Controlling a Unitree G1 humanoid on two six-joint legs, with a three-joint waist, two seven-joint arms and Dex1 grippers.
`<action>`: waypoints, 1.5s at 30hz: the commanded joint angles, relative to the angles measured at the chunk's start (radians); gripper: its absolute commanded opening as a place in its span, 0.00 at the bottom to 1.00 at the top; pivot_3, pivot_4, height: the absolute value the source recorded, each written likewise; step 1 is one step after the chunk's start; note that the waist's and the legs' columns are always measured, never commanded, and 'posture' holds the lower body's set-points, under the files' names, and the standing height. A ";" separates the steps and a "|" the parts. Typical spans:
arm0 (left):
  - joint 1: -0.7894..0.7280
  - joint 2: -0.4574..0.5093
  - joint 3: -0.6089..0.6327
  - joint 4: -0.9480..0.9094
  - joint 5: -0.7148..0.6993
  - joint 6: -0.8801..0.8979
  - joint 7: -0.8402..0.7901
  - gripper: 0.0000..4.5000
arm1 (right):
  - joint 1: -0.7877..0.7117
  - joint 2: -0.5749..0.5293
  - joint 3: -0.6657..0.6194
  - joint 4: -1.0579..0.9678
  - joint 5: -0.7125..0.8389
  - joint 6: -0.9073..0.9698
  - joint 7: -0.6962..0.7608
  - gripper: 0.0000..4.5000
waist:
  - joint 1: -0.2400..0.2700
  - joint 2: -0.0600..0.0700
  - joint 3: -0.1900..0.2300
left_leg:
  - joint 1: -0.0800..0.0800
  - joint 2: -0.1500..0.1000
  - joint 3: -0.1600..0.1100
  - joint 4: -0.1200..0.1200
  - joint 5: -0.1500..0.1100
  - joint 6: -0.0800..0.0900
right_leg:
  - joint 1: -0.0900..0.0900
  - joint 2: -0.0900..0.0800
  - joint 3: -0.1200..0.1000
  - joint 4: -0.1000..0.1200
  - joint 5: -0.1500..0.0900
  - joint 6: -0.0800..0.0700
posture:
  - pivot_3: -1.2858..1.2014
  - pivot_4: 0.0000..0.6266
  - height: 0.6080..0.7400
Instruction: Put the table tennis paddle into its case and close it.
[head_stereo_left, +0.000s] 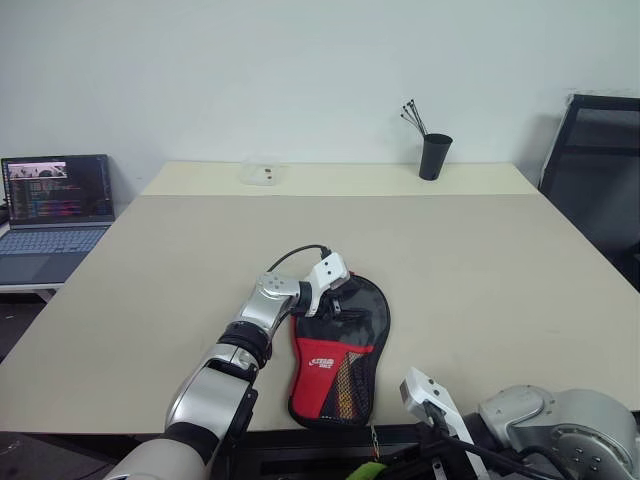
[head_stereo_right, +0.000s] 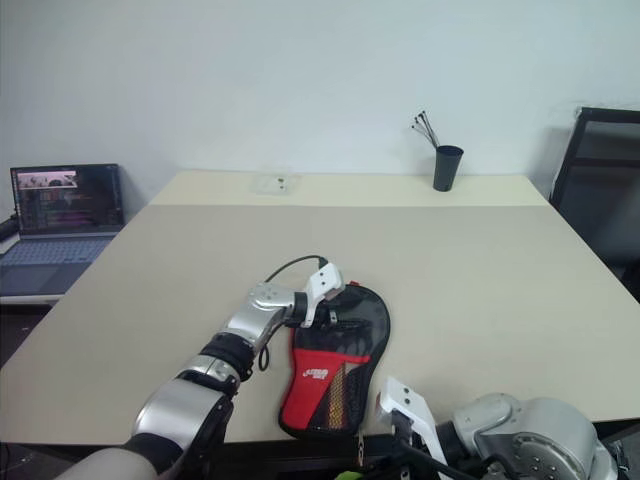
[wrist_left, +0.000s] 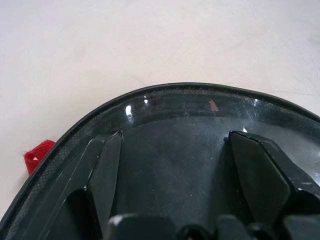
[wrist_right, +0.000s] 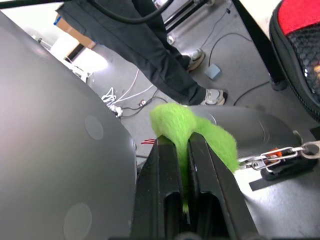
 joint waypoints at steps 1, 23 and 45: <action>0.016 0.002 -0.033 0.022 0.043 0.020 0.014 0.83 | 0.020 0.001 0.031 -0.033 0.017 -0.035 0.014 0.00 | -0.001 0.000 0.000 | 0.000 0.000 0.000 0.000 0.000 0.000 | 0.000 0.000 0.000 0.000 0.000 0.000 | 0.52 0.24 1.00; 0.081 0.006 0.012 -0.132 -0.018 0.077 0.001 0.83 | -0.212 0.014 -0.224 0.163 -0.033 -0.187 -0.087 0.61 | -0.007 0.000 0.000 | 0.000 0.000 0.000 0.000 0.000 0.000 | 0.000 0.000 0.000 -0.001 0.000 0.000 | 0.52 0.24 1.00; 0.683 0.327 0.372 -1.096 -0.367 0.534 0.201 0.83 | -0.523 0.063 -0.184 0.949 -0.496 -0.720 0.171 0.61 | -0.007 0.001 0.002 | 0.000 0.004 0.003 -0.003 0.000 0.000 | -0.005 -0.004 0.004 0.001 0.000 -0.001 | 0.52 0.24 1.00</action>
